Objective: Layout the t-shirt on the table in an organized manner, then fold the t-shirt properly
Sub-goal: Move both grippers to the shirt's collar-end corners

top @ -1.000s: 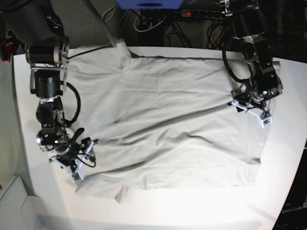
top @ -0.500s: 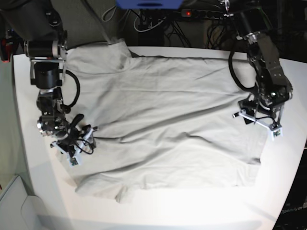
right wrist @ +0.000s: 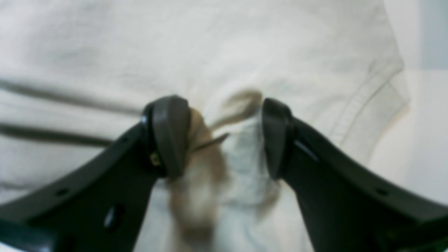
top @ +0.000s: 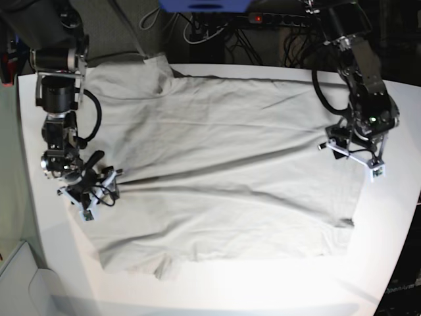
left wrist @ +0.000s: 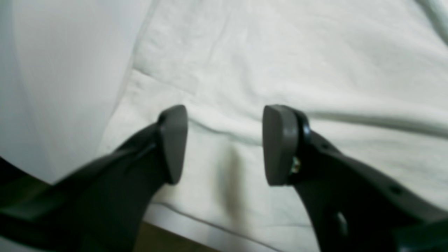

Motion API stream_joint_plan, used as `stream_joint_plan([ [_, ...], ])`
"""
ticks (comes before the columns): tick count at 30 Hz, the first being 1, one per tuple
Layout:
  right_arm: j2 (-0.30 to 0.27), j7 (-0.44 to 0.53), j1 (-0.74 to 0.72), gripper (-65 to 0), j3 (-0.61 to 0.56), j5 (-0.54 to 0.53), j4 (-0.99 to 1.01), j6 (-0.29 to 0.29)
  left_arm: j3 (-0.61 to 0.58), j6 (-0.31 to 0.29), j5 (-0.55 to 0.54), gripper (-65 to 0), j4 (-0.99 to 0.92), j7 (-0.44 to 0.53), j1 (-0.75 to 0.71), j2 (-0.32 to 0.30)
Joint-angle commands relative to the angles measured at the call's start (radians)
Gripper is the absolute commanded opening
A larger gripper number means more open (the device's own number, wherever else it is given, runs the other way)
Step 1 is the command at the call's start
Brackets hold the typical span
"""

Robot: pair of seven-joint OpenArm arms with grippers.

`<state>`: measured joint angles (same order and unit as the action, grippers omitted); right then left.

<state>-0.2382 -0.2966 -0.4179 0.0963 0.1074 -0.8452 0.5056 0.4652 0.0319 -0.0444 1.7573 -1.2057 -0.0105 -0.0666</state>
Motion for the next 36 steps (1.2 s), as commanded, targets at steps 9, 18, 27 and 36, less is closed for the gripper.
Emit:
stream_joint_plan([
  [9,-0.010,-0.206,0.136,-30.6,0.020,-0.008,-0.477,0.046,0.119,0.004,0.008,-18.0,0.123,-0.003,-0.101,-0.012],
  [18,0.044,-0.545,0.330,-30.6,0.158,-0.004,-0.846,0.192,0.123,-0.154,0.016,-16.9,0.137,0.010,-0.190,-0.012],
  [27,0.106,-0.717,0.500,-30.5,0.302,-0.008,-1.084,0.192,0.186,-0.186,0.010,-16.8,0.137,0.008,-0.233,-0.058],
  [36,0.198,-0.758,0.601,-18.3,0.302,-0.008,-1.144,0.192,0.208,-0.208,0.007,-16.7,0.128,0.011,-0.251,-0.123],
])
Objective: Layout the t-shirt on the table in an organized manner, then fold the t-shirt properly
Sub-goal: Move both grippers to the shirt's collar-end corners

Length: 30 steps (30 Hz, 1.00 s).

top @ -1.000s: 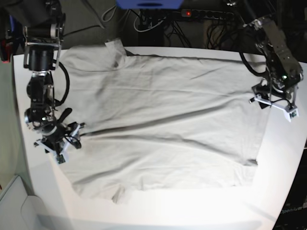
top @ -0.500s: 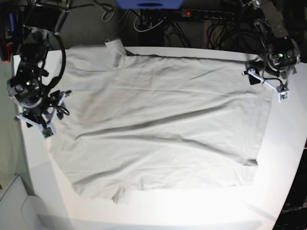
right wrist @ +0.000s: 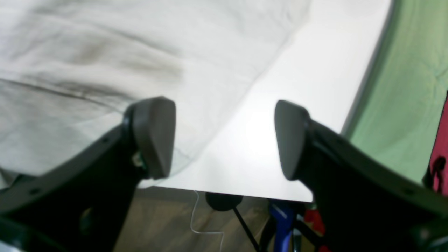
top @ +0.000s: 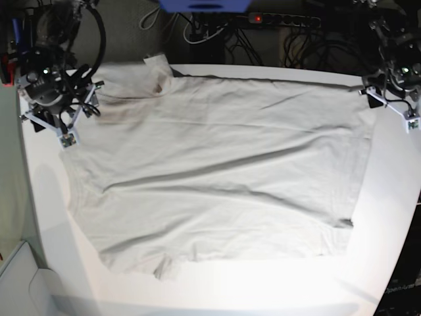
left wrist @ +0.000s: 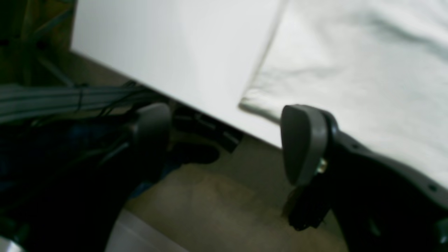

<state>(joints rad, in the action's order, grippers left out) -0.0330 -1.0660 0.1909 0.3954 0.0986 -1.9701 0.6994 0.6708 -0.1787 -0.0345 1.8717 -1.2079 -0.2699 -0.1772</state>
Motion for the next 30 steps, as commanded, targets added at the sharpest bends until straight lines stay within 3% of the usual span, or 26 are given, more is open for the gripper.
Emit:
stream_joint_plan([
  [1,-0.003,0.016,-0.008,-17.1,0.003,0.000,-0.019,-0.001,0.005,-0.025,-0.003,-16.7,0.010,0.020,0.008,-0.011],
  [4,-0.003,0.016,-0.008,-16.5,0.003,0.000,-0.019,-0.001,0.005,-0.063,-0.002,-16.7,-0.007,0.079,0.010,-0.003],
  [8,-0.005,0.014,-0.006,-16.6,0.003,0.002,-0.019,-0.001,0.004,-0.063,-0.002,-16.7,-0.111,0.148,0.054,0.000],
  [23,-0.008,0.017,0.014,-16.6,0.063,0.000,-0.019,-0.001,0.002,-0.068,0.003,-16.8,-0.317,0.187,0.093,0.025],
  [30,-0.008,0.014,0.020,-16.6,0.063,0.000,-0.019,-0.001,0.002,-0.068,0.008,-17.0,-0.326,0.185,0.085,0.025],
])
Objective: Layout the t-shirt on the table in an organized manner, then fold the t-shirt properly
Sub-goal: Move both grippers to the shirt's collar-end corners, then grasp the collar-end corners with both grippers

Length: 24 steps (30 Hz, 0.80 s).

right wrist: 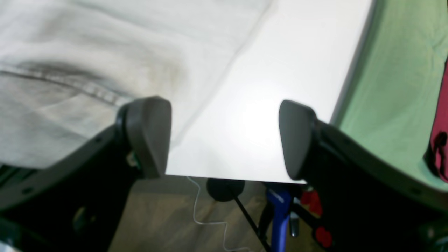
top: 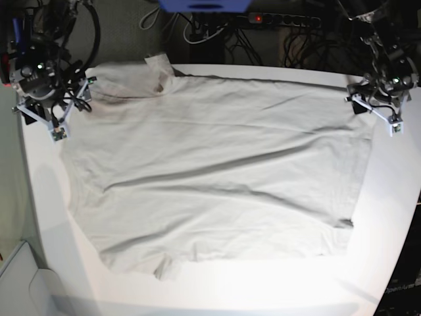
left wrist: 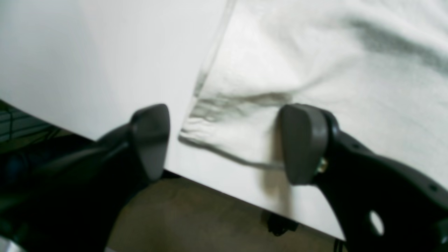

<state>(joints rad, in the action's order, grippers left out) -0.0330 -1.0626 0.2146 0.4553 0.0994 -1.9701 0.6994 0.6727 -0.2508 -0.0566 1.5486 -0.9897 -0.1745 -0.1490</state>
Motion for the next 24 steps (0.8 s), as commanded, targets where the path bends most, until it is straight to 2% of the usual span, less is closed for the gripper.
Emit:
stream_joint_plan([
  [1,-0.008,0.009,-0.002,-16.6,0.003,0.000,-0.019,-0.001,0.000,0.005,0.030,-17.2,-0.006,-0.033,-0.012,-0.004],
  [10,0.012,0.008,0.035,-16.6,0.000,0.000,-0.019,-0.001,-0.003,0.005,0.030,-17.5,0.000,-0.034,-0.024,-0.004],
  [13,0.018,0.011,0.061,-16.6,-0.003,0.000,-0.019,-0.001,-0.047,0.005,0.030,-18.4,0.003,-0.039,-0.030,-0.008],
  [16,0.023,0.008,0.075,-16.6,-0.016,0.000,-0.021,-0.001,-0.075,0.005,0.030,-26.7,0.003,-0.039,-0.030,-0.010],
  [21,0.040,0.006,0.115,-16.6,-0.019,0.000,-0.021,-0.001,-0.075,0.006,0.030,-48.5,0.003,-0.041,-0.027,-0.004],
  [22,0.040,0.006,0.118,-16.6,-0.020,0.000,-0.021,-0.001,-0.075,0.006,0.030,-51.5,0.003,-0.041,-0.027,-0.004],
  [24,0.041,0.006,0.131,-16.6,-0.020,-0.002,-0.021,-0.001,-0.075,0.006,0.030,-52.4,0.003,-0.041,-0.026,-0.004],
])
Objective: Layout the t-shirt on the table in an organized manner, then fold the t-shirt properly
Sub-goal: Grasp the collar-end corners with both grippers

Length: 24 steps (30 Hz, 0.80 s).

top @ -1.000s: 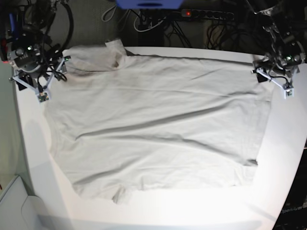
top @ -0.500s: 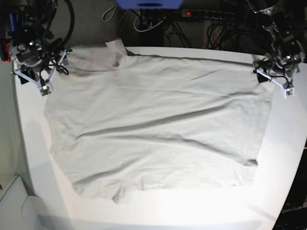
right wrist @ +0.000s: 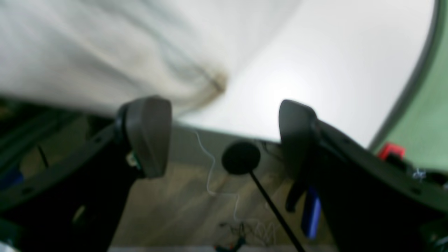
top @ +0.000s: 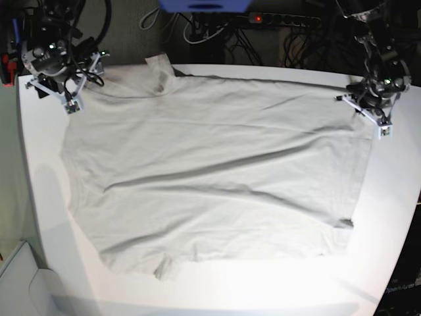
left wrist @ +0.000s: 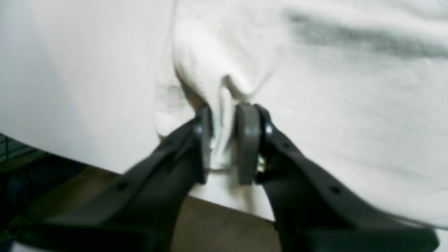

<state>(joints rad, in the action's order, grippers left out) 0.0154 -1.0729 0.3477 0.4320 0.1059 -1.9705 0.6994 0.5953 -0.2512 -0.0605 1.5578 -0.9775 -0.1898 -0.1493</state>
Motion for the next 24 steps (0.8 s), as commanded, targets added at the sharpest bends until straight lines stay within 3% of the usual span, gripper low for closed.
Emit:
stream_joint_plan([
  [1,-0.007,0.016,0.003,-16.6,0.003,-0.008,-0.020,-0.001,0.002,0.006,0.034,-52.5,-0.006,-0.053,-0.010,-0.003],
  [9,0.042,0.018,0.031,-16.7,0.009,-0.008,-0.020,-0.001,0.001,0.008,0.034,-53.8,-0.006,-0.054,-0.012,-0.002],
  [13,0.076,0.023,0.035,-16.7,0.011,-0.005,-0.020,-0.001,0.001,0.011,0.034,-65.0,-0.009,-0.054,-0.007,-0.002],
  [24,0.125,0.023,0.040,-16.7,0.009,-0.008,-0.019,-0.001,0.001,0.013,0.034,-64.8,-0.010,-0.054,-0.007,-0.002],
])
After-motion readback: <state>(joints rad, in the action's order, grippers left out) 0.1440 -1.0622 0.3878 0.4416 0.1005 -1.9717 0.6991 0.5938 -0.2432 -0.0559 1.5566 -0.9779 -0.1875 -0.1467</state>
